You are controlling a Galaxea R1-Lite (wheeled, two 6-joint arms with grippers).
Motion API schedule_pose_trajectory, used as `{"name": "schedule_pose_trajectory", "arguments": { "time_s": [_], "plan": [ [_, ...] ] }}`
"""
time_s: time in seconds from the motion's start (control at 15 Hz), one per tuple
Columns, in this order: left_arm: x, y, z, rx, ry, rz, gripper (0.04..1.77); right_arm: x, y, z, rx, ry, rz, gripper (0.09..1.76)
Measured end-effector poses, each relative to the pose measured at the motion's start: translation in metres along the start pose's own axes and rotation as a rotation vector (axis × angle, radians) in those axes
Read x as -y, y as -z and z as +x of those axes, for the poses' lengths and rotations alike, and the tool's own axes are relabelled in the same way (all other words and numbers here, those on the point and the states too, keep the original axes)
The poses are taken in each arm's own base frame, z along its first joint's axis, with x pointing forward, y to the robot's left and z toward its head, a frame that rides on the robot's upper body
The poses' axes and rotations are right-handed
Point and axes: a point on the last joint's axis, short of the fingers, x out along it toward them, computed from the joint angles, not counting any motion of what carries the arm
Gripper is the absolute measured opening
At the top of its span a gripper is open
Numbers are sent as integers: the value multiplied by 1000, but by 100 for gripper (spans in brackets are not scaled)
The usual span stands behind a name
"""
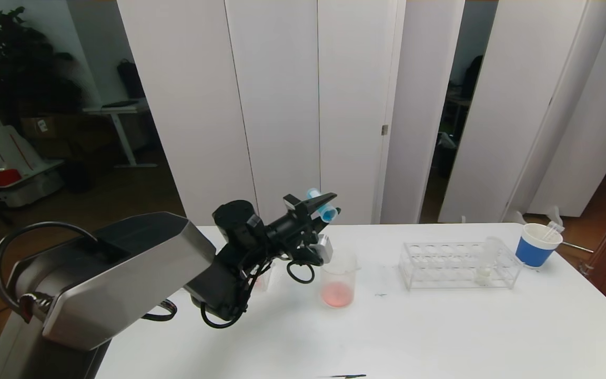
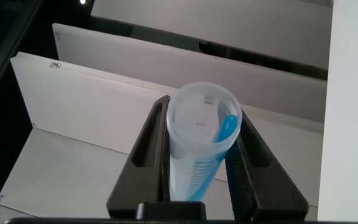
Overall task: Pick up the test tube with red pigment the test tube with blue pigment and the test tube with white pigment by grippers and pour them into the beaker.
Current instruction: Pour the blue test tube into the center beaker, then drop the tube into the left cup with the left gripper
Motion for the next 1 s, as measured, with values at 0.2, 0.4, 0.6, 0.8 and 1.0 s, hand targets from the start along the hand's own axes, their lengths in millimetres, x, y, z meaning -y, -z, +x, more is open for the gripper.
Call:
{"name": "schedule_pose_trajectory", "arguments": {
  "time_s": [0.2, 0.4, 0.6, 0.8, 1.0],
  "plan": [
    [0, -1, 0, 3, -3, 3, 59, 0, 0, 0, 0, -1, 0, 175],
    [-1, -1, 0, 4, -6, 12, 59, 0, 0, 0, 0, 0, 0, 175],
    [-1, -3, 2, 10, -15, 19, 59, 0, 0, 0, 0, 0, 0, 175],
    [-3, -6, 5, 14, -25, 22, 59, 0, 0, 0, 0, 0, 0, 175],
    [-3, -6, 5, 16, -27, 23, 59, 0, 0, 0, 0, -1, 0, 175]
  ]
}}
